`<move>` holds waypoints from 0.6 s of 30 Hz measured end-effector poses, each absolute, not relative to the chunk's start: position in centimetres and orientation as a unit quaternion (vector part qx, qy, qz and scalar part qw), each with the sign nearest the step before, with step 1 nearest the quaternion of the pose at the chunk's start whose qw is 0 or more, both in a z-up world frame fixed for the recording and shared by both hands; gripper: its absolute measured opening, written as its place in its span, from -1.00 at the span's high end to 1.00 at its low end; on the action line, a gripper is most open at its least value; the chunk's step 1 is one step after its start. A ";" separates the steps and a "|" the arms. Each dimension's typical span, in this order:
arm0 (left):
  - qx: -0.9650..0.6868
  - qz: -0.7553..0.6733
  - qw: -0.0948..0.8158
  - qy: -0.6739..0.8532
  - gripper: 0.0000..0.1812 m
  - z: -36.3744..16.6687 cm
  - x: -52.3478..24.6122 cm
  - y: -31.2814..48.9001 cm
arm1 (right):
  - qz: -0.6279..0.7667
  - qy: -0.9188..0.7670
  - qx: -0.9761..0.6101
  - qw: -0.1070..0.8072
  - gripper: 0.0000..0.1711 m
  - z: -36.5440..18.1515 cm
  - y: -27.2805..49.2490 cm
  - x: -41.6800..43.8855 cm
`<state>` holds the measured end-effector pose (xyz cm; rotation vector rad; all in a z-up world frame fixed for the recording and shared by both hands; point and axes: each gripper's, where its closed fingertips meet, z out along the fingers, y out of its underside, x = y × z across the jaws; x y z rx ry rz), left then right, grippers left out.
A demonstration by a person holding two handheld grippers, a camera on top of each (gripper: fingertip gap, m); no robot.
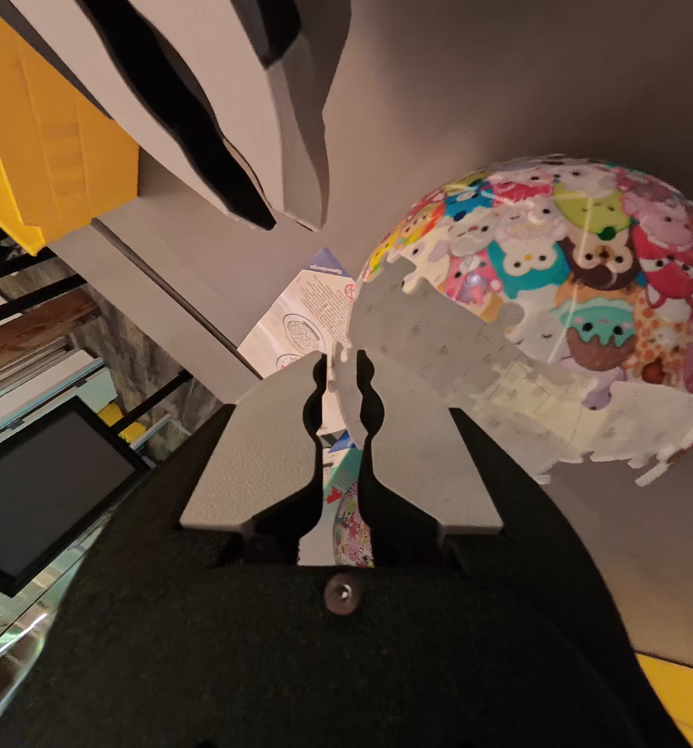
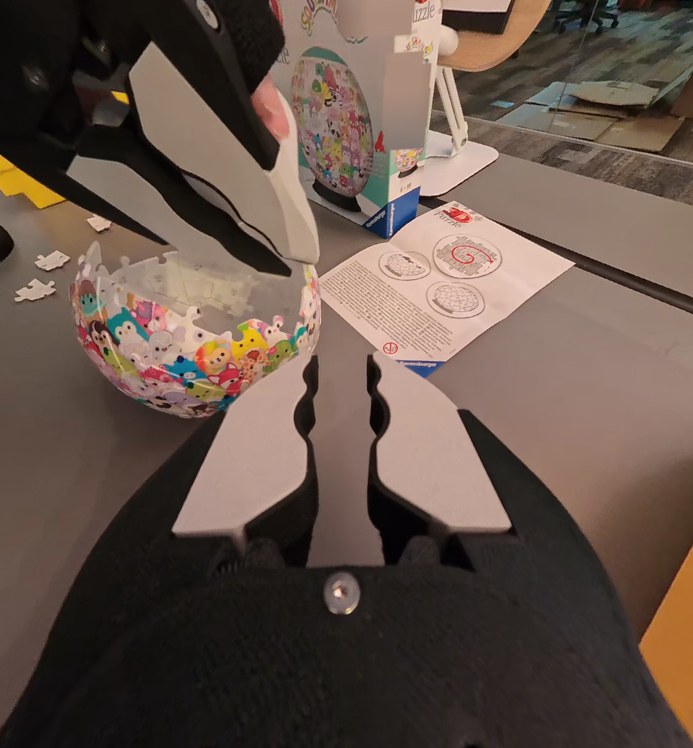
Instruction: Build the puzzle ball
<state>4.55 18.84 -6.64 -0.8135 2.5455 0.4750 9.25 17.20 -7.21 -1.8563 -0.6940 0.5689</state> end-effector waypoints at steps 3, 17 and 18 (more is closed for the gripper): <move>-0.287 0.188 0.217 0.914 0.85 -6.6 4.7 19.1 | 0.228 -0.288 -0.778 0.510 0.72 -7.5 17.3 9.3; -0.288 0.213 0.169 0.918 0.94 -7.1 4.6 19.3 | 0.259 -0.270 -0.778 0.505 0.72 -7.3 17.2 9.5; -0.290 0.211 0.165 0.919 0.94 -7.1 4.5 19.2 | 0.266 -0.267 -0.777 0.504 0.72 -7.3 17.2 9.4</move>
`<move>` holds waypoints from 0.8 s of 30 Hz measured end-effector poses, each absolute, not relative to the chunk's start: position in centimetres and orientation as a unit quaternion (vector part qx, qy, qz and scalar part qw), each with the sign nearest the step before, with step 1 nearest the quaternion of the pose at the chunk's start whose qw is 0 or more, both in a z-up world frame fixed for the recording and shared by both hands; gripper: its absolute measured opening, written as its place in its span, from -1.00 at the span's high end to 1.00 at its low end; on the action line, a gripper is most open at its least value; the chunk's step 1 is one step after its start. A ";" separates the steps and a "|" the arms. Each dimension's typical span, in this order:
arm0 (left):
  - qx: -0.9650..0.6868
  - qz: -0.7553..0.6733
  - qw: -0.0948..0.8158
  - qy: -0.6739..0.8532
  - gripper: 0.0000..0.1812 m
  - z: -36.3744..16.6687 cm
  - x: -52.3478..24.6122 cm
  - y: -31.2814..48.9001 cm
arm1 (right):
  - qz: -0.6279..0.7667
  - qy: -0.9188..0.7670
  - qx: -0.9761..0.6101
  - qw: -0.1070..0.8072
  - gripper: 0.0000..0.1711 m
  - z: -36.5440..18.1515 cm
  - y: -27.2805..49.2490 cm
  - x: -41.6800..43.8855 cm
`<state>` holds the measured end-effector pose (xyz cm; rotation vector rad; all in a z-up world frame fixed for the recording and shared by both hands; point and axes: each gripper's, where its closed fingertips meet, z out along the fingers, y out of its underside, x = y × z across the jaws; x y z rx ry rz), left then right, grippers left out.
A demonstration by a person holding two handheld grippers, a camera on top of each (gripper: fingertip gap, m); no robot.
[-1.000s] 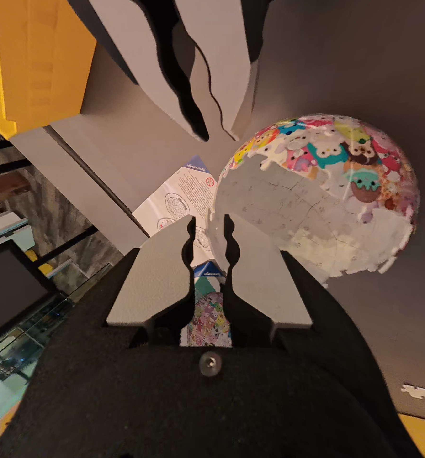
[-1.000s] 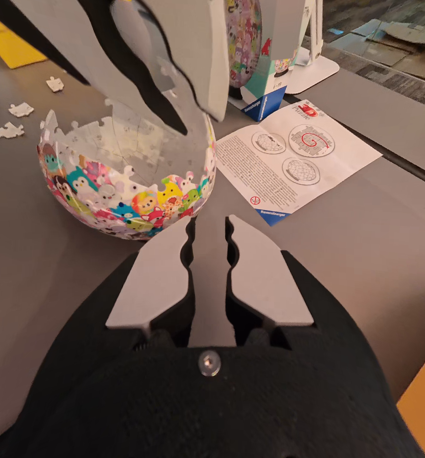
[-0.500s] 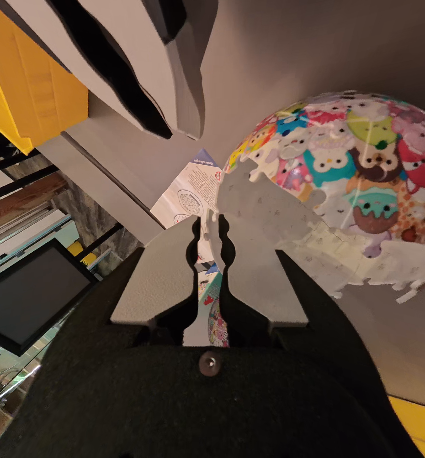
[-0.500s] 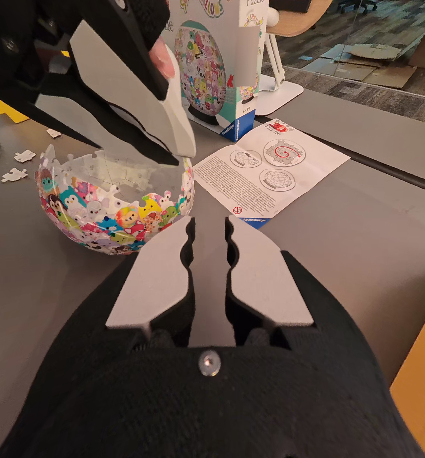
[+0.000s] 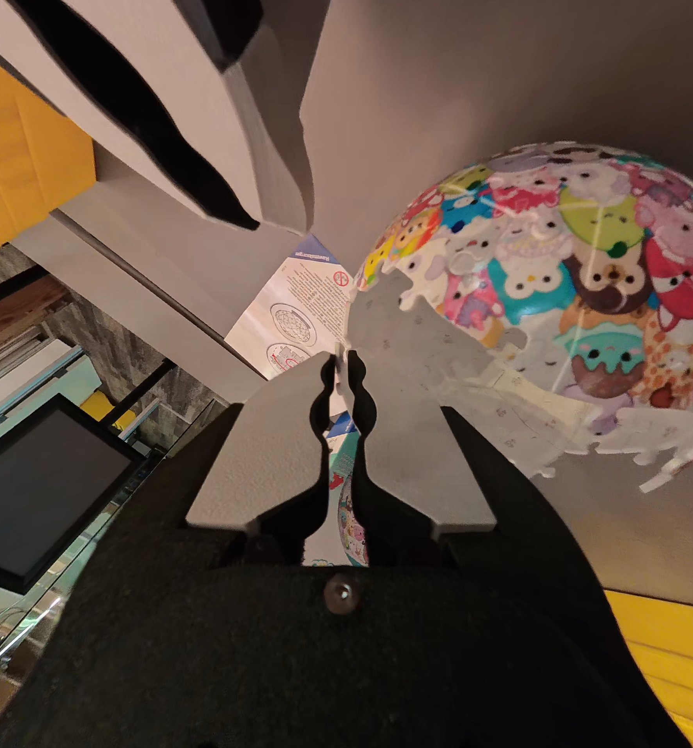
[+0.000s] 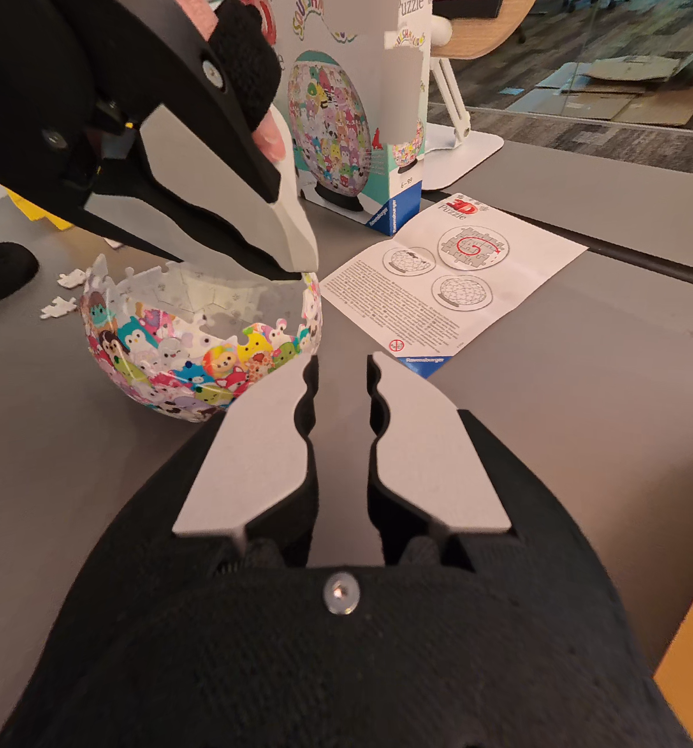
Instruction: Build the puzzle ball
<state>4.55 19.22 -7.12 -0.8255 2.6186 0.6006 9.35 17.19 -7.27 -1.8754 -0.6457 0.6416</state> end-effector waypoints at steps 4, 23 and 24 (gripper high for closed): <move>-0.300 0.194 0.149 0.922 0.95 -7.1 4.4 19.1 | 0.297 -0.260 -0.769 0.503 0.73 -7.2 17.0 8.6; -0.487 -0.141 0.460 0.729 0.74 6.5 6.2 18.5 | 0.102 -0.434 -0.730 0.518 0.77 -4.6 18.7 6.5; -0.495 -0.176 0.492 0.694 0.74 7.9 6.0 18.7 | 0.080 -0.445 -0.730 0.512 0.77 -4.6 18.8 6.4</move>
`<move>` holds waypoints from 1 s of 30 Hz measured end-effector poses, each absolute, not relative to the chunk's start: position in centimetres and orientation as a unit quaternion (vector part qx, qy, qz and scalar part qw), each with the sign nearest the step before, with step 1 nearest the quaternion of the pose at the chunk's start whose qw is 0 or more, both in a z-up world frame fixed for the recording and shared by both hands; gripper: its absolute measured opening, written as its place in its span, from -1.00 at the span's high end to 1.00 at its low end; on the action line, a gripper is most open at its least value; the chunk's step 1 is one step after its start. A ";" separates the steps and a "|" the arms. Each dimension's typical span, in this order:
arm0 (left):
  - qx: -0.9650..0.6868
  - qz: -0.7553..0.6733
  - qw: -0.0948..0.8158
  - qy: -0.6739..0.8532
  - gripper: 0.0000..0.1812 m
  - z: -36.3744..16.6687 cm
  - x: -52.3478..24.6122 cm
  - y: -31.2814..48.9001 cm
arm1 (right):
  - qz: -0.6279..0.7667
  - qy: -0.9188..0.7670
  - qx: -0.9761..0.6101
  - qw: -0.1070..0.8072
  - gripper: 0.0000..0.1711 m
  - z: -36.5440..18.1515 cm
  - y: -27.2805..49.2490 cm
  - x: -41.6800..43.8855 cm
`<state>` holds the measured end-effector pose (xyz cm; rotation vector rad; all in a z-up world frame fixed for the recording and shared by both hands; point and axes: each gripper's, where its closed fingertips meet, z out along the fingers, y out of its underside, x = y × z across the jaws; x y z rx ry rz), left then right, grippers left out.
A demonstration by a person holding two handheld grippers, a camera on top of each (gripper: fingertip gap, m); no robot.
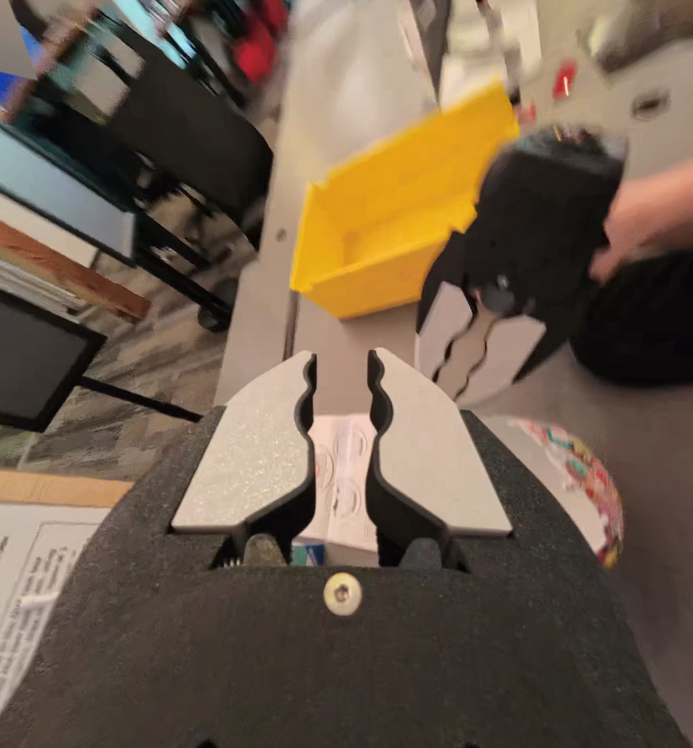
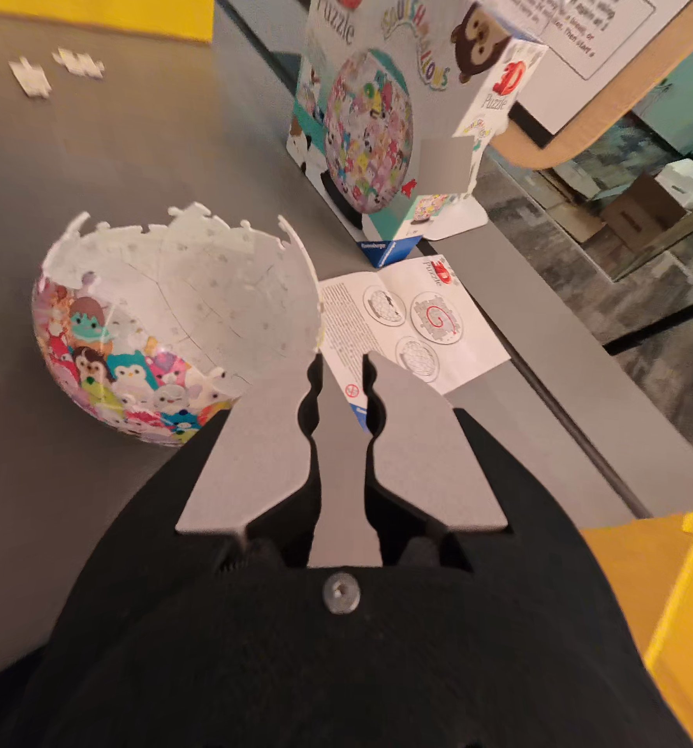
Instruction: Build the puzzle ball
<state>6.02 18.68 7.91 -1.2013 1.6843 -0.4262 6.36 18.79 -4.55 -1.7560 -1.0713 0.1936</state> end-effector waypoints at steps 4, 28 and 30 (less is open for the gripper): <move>-0.525 -0.262 0.554 0.590 0.75 11.3 4.2 20.5 | 0.025 -0.465 -0.720 0.515 0.77 -3.7 18.6 5.5; -0.549 -0.319 0.439 0.636 0.74 7.4 -0.3 23.4 | -0.060 -0.454 -0.780 0.426 0.89 -5.2 19.6 4.3; -0.549 -0.311 0.418 0.654 0.74 6.1 -0.5 23.5 | -0.059 -0.455 -0.783 0.420 0.89 -5.8 19.7 4.5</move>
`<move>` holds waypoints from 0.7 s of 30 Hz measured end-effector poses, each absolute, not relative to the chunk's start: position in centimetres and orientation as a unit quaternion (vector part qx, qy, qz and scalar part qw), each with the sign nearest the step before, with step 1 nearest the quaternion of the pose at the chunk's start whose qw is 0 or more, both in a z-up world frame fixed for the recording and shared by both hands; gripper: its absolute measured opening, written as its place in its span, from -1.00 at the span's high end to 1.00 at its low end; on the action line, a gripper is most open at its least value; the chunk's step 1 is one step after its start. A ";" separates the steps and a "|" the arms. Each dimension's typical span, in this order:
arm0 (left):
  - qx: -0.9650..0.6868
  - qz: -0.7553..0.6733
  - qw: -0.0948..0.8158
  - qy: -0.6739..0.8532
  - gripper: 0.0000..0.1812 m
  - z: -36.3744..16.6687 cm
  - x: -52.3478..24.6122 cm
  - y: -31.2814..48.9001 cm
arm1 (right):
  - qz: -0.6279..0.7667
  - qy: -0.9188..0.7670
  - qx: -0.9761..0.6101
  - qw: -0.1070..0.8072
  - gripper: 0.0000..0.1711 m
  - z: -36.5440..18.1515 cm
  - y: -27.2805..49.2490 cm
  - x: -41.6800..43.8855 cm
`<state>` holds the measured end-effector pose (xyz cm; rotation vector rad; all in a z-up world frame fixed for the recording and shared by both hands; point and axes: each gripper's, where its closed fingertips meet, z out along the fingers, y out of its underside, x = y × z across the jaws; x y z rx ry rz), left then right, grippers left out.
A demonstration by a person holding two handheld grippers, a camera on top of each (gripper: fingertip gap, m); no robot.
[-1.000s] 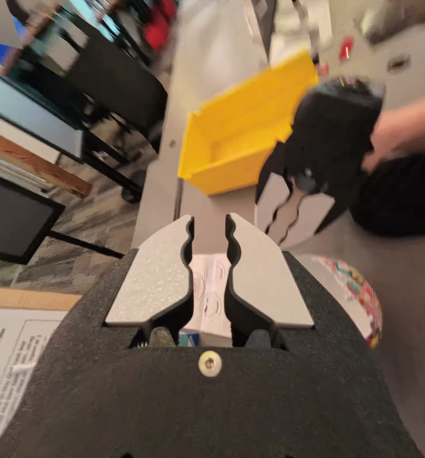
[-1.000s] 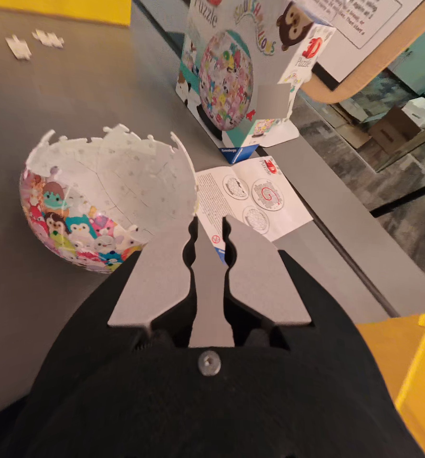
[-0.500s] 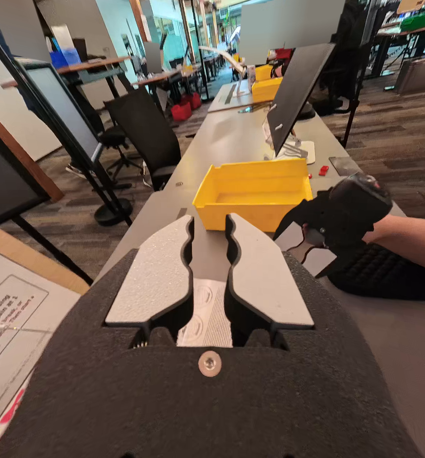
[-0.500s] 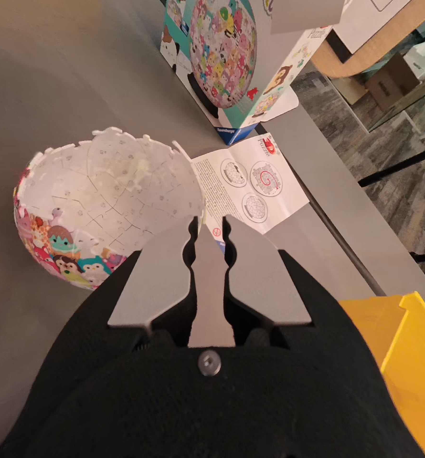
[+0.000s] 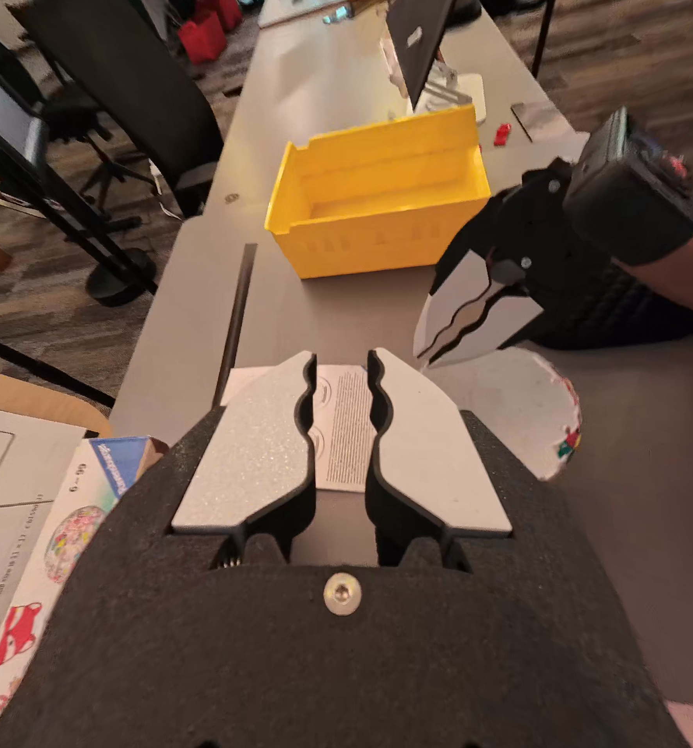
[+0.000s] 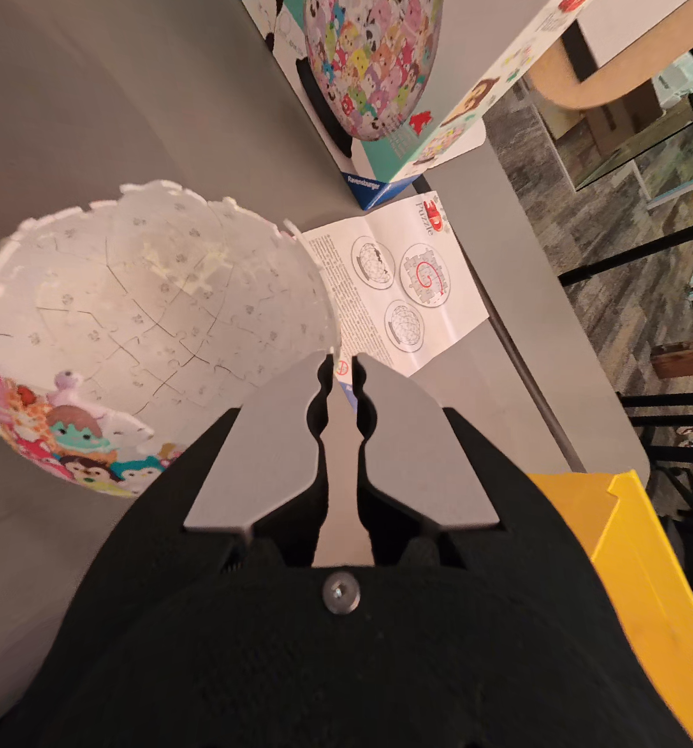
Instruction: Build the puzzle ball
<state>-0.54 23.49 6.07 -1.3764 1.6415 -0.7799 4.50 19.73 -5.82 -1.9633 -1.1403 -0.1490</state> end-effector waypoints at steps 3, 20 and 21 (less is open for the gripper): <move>-0.546 -0.294 0.379 0.687 0.73 3.7 -0.8 23.5 | -0.044 -0.446 -0.790 0.419 0.92 -6.3 19.9 4.5; -0.540 -0.325 0.255 0.733 0.64 -0.9 -0.4 22.0 | -0.014 -0.448 -0.774 0.447 0.77 -5.3 20.3 3.6; -0.541 -0.328 0.252 0.732 0.64 -1.0 -0.4 22.1 | -0.014 -0.456 -0.772 0.443 0.77 -5.4 20.4 3.5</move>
